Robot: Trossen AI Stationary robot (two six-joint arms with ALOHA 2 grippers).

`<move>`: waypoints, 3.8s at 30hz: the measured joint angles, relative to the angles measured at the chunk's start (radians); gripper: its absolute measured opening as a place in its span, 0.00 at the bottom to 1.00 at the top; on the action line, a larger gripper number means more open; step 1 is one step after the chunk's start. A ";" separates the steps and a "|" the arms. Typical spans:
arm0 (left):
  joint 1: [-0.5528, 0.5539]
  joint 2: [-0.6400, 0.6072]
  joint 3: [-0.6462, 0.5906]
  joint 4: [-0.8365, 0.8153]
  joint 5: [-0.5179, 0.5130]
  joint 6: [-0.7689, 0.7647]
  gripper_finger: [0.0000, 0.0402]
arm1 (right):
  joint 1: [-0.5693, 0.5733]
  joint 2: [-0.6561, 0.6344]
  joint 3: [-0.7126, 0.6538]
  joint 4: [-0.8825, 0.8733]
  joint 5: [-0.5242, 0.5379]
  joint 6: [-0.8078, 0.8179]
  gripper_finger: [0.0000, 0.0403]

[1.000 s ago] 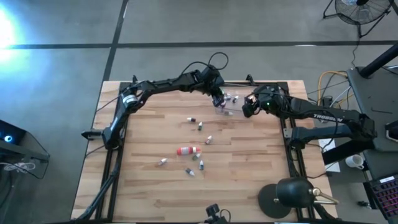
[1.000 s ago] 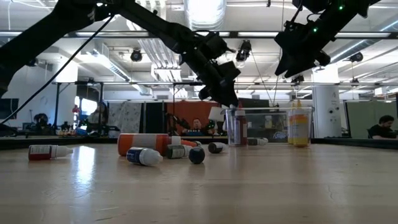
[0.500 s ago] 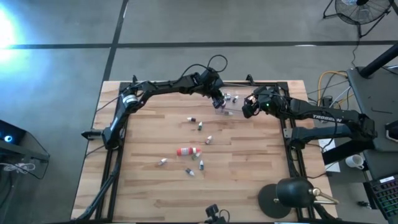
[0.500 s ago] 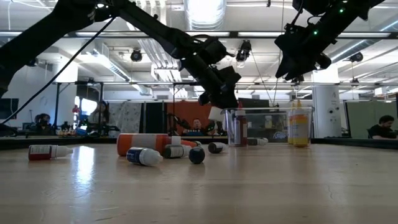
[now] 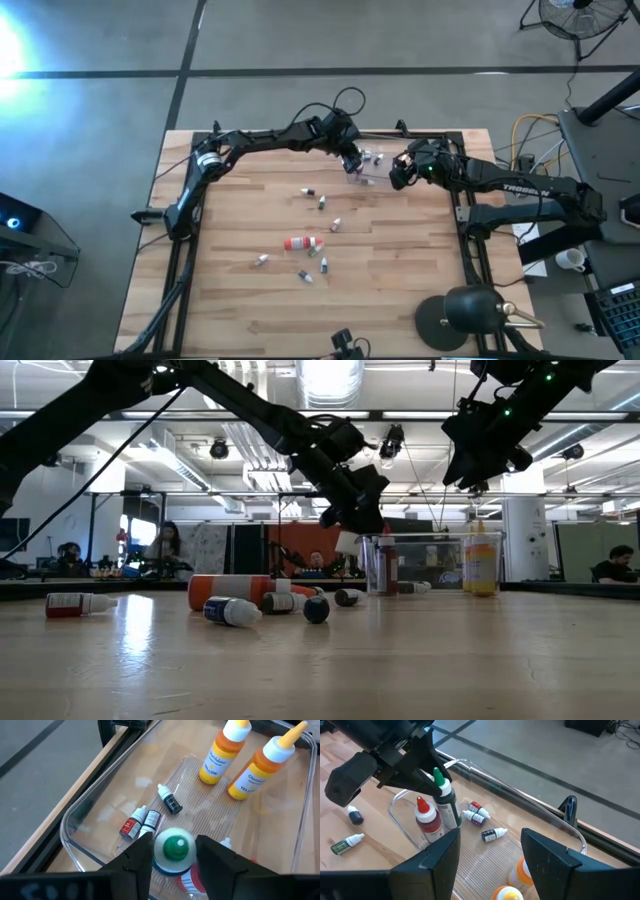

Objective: Pick & Place food coloring
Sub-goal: Put the large green food coloring bottle into the transparent bin, then put the small black food coloring bottle into the transparent bin, then put the large orange food coloring bottle into the transparent bin

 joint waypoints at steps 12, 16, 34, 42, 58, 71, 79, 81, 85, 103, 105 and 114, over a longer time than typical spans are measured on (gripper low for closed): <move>0.000 0.000 0.000 -0.007 -0.009 -0.004 0.40 | 0.000 0.000 0.000 0.000 0.000 -0.003 0.50; 0.001 -0.054 0.002 -0.065 -0.012 0.020 0.40 | 0.000 0.000 0.000 0.000 0.000 -0.004 0.50; -0.073 -0.433 -0.624 -0.181 0.015 0.470 0.40 | -0.001 0.000 -0.011 0.002 0.002 -0.052 0.50; -0.092 -0.428 -0.763 -0.040 -0.047 0.454 0.40 | 0.000 0.000 -0.012 0.002 0.001 -0.011 0.50; -0.072 -0.342 -0.795 0.095 -0.055 0.456 0.40 | -0.001 0.000 -0.013 0.006 -0.001 0.013 0.50; -0.063 -0.329 -0.729 0.077 -0.130 0.326 0.09 | -0.001 0.000 -0.013 0.007 0.000 0.012 0.50; -0.058 -0.427 -0.513 0.120 -0.214 0.321 0.12 | 0.000 0.000 -0.013 0.002 0.000 0.008 0.50; -0.051 -0.422 -0.438 0.184 -0.159 0.311 0.13 | 0.000 0.000 -0.013 0.002 0.000 0.007 0.50; -0.047 -0.285 -0.237 0.244 -0.042 0.263 0.14 | 0.000 0.000 -0.013 0.001 0.001 -0.004 0.50; -0.068 -0.282 0.161 -0.330 -0.016 0.345 0.41 | 0.000 0.001 -0.013 -0.009 0.000 -0.049 0.50; -0.063 -0.311 0.109 -0.474 -0.024 0.334 0.41 | 0.000 0.002 -0.013 -0.009 -0.001 -0.065 0.50; -0.147 -0.464 -0.312 -0.677 0.057 0.396 0.41 | -0.001 0.002 -0.015 -0.005 -0.010 -0.104 0.50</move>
